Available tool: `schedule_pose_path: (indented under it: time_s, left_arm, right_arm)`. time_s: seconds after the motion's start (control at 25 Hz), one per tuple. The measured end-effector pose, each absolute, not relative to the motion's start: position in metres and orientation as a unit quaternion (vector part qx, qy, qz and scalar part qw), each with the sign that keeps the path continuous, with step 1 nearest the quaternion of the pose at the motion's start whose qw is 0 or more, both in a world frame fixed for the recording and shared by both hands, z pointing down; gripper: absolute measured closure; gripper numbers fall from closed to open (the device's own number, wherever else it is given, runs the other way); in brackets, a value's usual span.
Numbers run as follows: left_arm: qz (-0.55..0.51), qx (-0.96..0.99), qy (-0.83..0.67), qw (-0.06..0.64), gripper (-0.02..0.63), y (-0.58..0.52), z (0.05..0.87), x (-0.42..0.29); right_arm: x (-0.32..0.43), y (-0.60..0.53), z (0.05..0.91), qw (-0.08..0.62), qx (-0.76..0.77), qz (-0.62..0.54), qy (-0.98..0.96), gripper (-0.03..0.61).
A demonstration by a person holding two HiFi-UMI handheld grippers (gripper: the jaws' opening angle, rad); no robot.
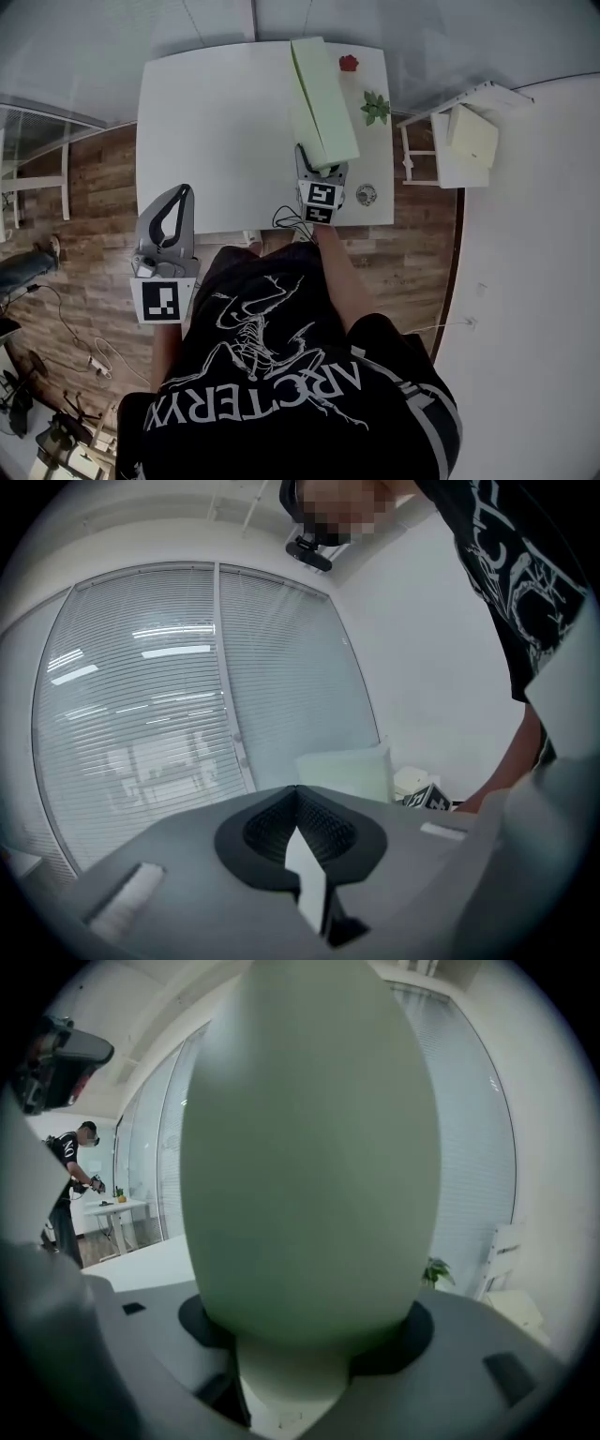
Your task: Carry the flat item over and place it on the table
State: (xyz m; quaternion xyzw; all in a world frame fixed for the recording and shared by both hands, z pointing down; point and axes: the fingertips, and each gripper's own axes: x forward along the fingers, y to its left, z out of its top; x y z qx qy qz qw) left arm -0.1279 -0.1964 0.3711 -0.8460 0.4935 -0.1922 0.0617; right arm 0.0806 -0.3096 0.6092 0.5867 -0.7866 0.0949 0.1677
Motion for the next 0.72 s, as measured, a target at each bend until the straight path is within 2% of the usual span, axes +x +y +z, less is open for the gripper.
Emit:
schedule_pose_path:
  time_s: [0.12,0.2,0.4,0.72]
  left_arm:
    - [-0.183,-0.849,0.492,0.054,0.604,-0.201,0.372,-0.125]
    - [-0.177,-0.851,0.490,0.055,0.604,-0.202,0.371,-0.124]
    - [-0.170,-0.851,0.495,0.047,0.604,-0.203,0.371,-0.127]
    - [-0.141,-0.856,0.494,0.058,0.604,-0.212,0.364,-0.120]
  right_arm:
    - [0.080,-0.308,0.617,0.193,0.575,0.099,-0.789,0.282]
    - [0.080,-0.306,0.621,0.204,0.570,0.107,-0.789,0.242]
    - [0.081,-0.294,0.607,0.191,0.567,0.100,-0.795,0.233]
    - [0.091,-0.260,0.492,0.134,0.561,0.025,-0.816,0.225]
